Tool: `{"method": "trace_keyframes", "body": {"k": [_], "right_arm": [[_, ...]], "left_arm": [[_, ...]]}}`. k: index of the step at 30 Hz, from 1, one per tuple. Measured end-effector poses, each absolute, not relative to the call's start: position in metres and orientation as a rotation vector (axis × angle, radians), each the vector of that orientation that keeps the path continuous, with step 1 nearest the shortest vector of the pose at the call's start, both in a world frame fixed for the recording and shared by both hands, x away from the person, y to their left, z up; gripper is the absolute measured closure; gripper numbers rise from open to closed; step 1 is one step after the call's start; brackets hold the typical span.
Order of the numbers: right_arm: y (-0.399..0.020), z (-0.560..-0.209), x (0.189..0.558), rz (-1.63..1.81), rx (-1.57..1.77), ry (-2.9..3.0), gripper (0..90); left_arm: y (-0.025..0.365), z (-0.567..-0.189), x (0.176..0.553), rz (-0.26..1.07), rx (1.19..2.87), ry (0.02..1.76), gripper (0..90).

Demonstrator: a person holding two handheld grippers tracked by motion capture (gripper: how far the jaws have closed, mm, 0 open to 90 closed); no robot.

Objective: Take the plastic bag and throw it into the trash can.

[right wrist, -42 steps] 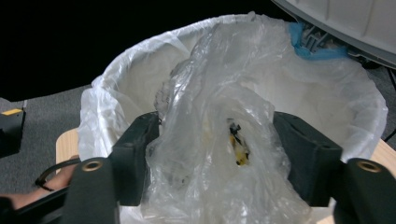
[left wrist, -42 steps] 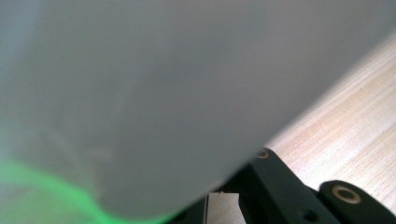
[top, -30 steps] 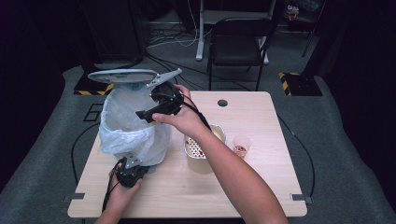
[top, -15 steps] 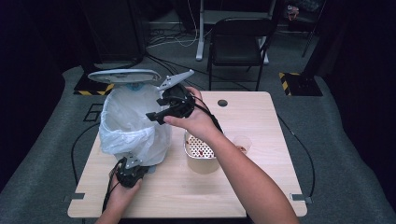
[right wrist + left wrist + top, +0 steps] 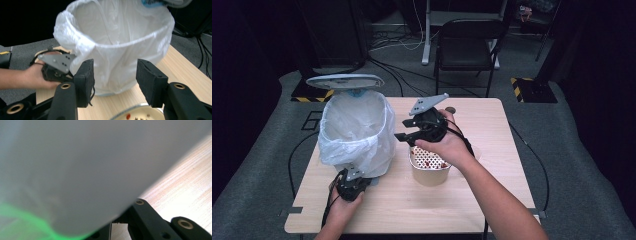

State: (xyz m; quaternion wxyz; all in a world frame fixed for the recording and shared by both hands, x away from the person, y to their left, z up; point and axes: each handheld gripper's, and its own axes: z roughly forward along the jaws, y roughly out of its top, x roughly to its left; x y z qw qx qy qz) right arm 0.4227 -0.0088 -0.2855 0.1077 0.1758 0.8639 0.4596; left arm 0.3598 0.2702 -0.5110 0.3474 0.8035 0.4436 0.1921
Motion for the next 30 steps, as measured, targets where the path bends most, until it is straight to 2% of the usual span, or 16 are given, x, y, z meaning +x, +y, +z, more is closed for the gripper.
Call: {"method": "trace_keyframes", "body": {"k": [13, 14, 15, 16, 17, 24, 30], "right_arm": [[-0.043, -0.327, 0.408, 1.311, 0.557, 2.531, 46.8], [-0.044, -0.329, 0.408, 1.305, 0.550, 2.530, 47.4], [-0.047, -0.335, 0.405, 1.278, 0.554, 2.537, 52.5], [-0.047, -0.335, 0.405, 1.278, 0.554, 2.537, 52.5], [-0.051, -0.342, 0.405, 1.267, 0.559, 2.568, 58.5], [-0.061, -0.366, 0.406, 1.249, 0.608, 2.648, 65.6], [-0.066, -0.380, 0.402, 1.242, 0.635, 2.650, 68.1]], "left_arm": [[0.269, -0.511, 0.360, 0.487, 2.064, 1.147, 90.0], [0.269, -0.512, 0.360, 0.486, 2.063, 1.147, 90.0], [0.269, -0.511, 0.360, 0.483, 2.061, 1.148, 90.0], [0.270, -0.511, 0.360, 0.479, 2.071, 1.143, 90.0], [0.270, -0.511, 0.360, 0.482, 2.066, 1.145, 90.0], [0.270, -0.511, 0.360, 0.484, 2.068, 1.145, 90.0], [0.270, -0.511, 0.360, 0.485, 2.067, 1.143, 90.0]]}}
